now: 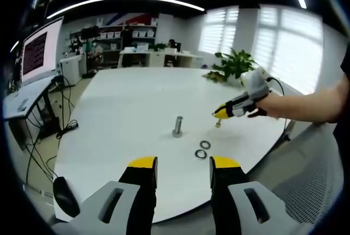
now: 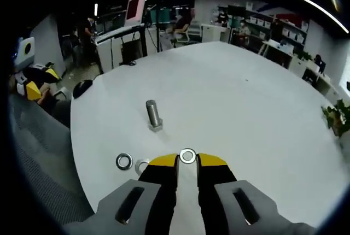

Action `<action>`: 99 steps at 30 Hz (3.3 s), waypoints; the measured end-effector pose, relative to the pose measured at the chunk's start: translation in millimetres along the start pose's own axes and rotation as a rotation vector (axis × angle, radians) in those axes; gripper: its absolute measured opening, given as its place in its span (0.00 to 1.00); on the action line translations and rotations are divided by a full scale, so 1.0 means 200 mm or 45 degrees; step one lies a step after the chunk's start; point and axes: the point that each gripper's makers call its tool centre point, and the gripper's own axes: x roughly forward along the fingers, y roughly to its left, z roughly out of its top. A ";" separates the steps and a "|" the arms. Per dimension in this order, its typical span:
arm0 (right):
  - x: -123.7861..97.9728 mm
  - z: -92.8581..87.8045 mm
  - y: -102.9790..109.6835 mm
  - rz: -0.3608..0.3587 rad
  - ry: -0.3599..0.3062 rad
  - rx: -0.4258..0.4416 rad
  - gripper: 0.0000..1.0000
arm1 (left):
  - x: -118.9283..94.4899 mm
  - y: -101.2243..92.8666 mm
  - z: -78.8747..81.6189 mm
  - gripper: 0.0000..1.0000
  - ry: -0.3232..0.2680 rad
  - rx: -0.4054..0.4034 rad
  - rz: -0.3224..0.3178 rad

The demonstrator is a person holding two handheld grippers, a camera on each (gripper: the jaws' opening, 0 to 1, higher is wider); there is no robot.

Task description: Place the washer onto the threaded stud by aligning its center hole with the stud, sliding it down to the base, and recovering from edge contact or off-axis alignment until the washer reaches the visible bottom stop.

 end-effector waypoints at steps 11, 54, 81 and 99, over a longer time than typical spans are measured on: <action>-0.10 0.05 -0.09 -0.062 -0.058 0.057 0.15 | 0.00 0.00 0.00 0.36 0.005 0.000 -0.002; -0.17 -0.05 -0.27 -0.178 -0.040 0.135 0.15 | 0.01 -0.01 -0.02 0.36 0.030 0.003 -0.013; -0.06 -0.16 -0.21 -0.147 0.091 0.078 0.15 | 0.01 -0.01 -0.02 0.36 0.029 0.002 -0.011; -0.03 -0.20 -0.23 -0.152 0.115 0.080 0.15 | 0.01 -0.01 -0.03 0.36 0.042 0.001 -0.015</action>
